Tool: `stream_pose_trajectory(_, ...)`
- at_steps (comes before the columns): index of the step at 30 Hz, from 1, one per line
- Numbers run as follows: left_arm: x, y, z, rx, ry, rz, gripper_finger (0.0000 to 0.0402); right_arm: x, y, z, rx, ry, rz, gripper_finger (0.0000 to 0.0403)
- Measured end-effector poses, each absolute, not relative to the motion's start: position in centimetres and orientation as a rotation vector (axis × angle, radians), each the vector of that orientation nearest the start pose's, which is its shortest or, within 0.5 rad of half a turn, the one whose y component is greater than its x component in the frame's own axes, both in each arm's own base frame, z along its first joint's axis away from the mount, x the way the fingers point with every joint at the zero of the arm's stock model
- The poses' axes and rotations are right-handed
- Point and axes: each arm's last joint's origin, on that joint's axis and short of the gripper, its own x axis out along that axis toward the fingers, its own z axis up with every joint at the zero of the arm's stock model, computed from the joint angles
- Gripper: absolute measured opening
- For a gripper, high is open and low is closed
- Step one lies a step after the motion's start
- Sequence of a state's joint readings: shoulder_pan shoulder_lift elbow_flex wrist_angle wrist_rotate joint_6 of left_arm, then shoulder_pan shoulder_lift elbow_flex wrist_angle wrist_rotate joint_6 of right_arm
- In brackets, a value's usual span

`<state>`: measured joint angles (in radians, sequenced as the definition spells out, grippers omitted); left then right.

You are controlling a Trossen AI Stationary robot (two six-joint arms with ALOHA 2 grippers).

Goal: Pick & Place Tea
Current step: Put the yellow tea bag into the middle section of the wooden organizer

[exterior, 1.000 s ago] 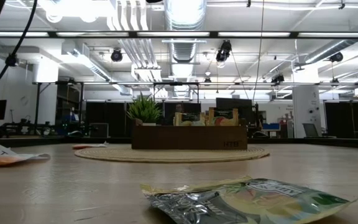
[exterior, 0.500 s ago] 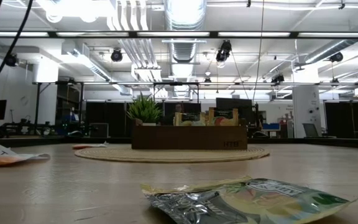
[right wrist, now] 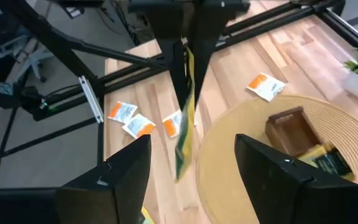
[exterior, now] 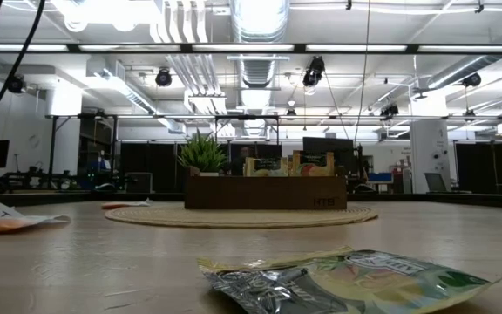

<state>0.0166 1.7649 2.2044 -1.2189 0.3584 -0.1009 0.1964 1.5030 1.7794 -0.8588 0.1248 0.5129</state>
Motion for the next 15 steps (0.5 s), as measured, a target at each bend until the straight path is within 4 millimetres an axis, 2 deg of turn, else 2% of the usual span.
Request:
stream_pose_trajectory(9,33.75,-0.46,45.29,-0.241,0.785,-0.285,0.0,30.43,5.49,43.38,0.42,0.593,-0.057,0.0204)
stream_pose_trajectory(12,33.78,-0.46,45.26,-0.242,0.786,-0.285,0.0,30.44,5.5,43.37,0.414,0.597,-0.047,0.0165)
stream_pose_trajectory(15,33.78,-0.46,45.26,-0.242,0.786,-0.285,0.0,30.44,5.52,43.37,0.405,0.597,-0.042,0.0102)
